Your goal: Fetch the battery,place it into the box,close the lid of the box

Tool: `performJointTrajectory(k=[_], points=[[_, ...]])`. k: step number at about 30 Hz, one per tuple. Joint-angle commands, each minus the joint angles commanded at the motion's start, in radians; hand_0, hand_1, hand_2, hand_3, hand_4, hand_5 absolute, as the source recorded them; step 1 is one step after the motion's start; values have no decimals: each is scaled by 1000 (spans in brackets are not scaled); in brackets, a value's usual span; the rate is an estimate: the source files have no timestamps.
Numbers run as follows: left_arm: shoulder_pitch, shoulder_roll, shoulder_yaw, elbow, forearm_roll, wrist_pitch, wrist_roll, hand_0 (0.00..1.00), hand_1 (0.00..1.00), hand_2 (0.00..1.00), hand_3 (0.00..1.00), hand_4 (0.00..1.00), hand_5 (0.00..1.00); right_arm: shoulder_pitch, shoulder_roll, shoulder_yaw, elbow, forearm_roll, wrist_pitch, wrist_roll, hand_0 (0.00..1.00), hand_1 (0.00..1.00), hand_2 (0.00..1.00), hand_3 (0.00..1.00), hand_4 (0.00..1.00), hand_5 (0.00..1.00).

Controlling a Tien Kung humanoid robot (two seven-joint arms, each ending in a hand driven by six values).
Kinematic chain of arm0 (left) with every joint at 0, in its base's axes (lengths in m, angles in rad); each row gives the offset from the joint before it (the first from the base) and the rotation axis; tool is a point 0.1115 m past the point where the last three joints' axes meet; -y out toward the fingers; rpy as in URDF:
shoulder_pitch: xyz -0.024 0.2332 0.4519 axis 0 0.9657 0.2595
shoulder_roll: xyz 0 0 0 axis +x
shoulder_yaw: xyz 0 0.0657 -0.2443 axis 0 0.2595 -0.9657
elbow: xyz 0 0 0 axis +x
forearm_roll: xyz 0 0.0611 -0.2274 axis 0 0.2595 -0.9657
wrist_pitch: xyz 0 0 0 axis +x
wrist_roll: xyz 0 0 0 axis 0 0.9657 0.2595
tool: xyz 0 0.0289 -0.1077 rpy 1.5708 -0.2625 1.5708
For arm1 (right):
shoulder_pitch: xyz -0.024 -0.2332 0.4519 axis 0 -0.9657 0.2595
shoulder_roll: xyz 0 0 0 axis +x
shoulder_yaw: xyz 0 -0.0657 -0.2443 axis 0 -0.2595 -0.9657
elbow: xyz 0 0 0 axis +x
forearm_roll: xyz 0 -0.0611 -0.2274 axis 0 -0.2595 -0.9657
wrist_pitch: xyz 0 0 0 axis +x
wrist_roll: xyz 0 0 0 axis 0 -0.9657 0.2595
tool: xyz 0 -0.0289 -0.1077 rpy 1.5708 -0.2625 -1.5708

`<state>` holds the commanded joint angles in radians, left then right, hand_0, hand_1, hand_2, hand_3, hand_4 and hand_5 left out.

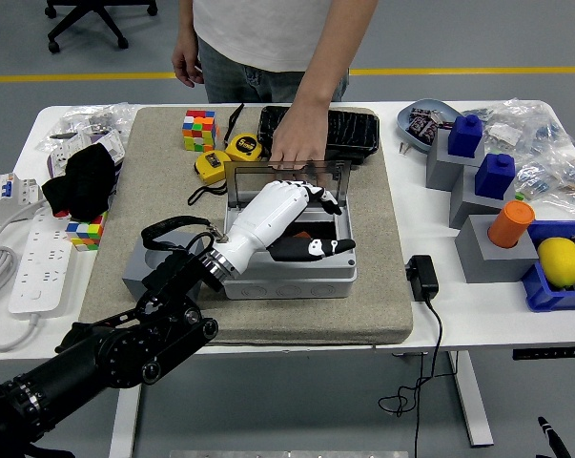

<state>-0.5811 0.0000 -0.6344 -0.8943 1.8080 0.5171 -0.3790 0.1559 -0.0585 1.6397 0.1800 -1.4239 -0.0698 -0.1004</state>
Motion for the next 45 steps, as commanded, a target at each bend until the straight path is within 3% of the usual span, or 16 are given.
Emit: performJointTrajectory(k=[2, 8, 14, 18, 19, 20, 25, 26, 28, 31, 32, 40, 43, 45], points=[[3, 0, 3, -17, 1, 6, -4, 546, 516, 517, 537, 998, 998, 1, 0, 0, 0, 2, 0, 1, 789, 690, 686, 760, 998, 998], [21, 1, 10, -111, 11, 35, -20, 532, 481, 501, 529, 998, 998, 0, 1, -1, 0, 10, -2, 0, 789, 690, 686, 760, 998, 998], [34, 53, 33, -278, 11, 77, -44, 515, 457, 488, 511, 998, 998, 0, 1, 0, 0, 15, -3, 0, 788, 690, 686, 760, 998, 998], [17, 60, 11, -375, 14, 107, -53, 515, 457, 488, 511, 998, 998, 1, 2, 1, 0, 15, -3, 1, 788, 690, 686, 760, 998, 998], [10, 58, -3, -393, 6, 108, -54, 515, 457, 488, 511, 998, 998, 1, 3, 0, 0, 16, -3, 2, 788, 690, 686, 760, 998, 998], [5, 58, -14, -402, 1, 105, -52, 551, 586, 588, 596, 998, 998, 0, 3, -1, 0, 18, -3, 3, 788, 690, 686, 760, 998, 998], [-4, 55, -77, -416, 33, 60, -6, 551, 586, 588, 596, 998, 998, 1, 4, 7, 0, 13, -5, 2, 788, 690, 686, 760, 998, 998], [-5, 55, -87, -414, 45, 47, 13, 940, 959, 910, 868, 998, 998, 0, 3, 8, 0, 12, -5, 2, 788, 690, 686, 760, 998, 998], [-6, 54, -104, -409, 82, 12, 66, 940, 959, 910, 868, 998, 998, -1, 3, 12, 0, 9, -5, 1, 788, 690, 686, 760, 998, 998], [-6, 49, -135, -396, 169, -65, 185, 940, 959, 910, 868, 998, 998, 0, 4, 14, 0, 9, -6, 1, 788, 690, 686, 760, 998, 998], [-5, 47, -143, -394, 195, -85, 229, 998, 998, 998, 998, 998, 998, 0, 4, 13, 0, 10, -6, 2, 788, 689, 686, 760, 998, 998], [-12, 45, -210, -388, 382, -241, 548, 998, 998, 998, 998, 998, 998, 0, 5, 11, 0, 11, -5, 3, 786, 690, 686, 759, 998, 998], [-18, 54, -219, -409, 458, -341, 670, 998, 998, 998, 998, 998, 998, 1, 3, 13, 0, 8, -5, 1, 786, 690, 686, 759, 998, 998], [-28, 64, -228, -450, 461, -425, 759, 998, 998, 998, 987, 998, 998, 2, 1, 12, 0, 9, -6, 2, 786, 690, 686, 759, 998, 998]])
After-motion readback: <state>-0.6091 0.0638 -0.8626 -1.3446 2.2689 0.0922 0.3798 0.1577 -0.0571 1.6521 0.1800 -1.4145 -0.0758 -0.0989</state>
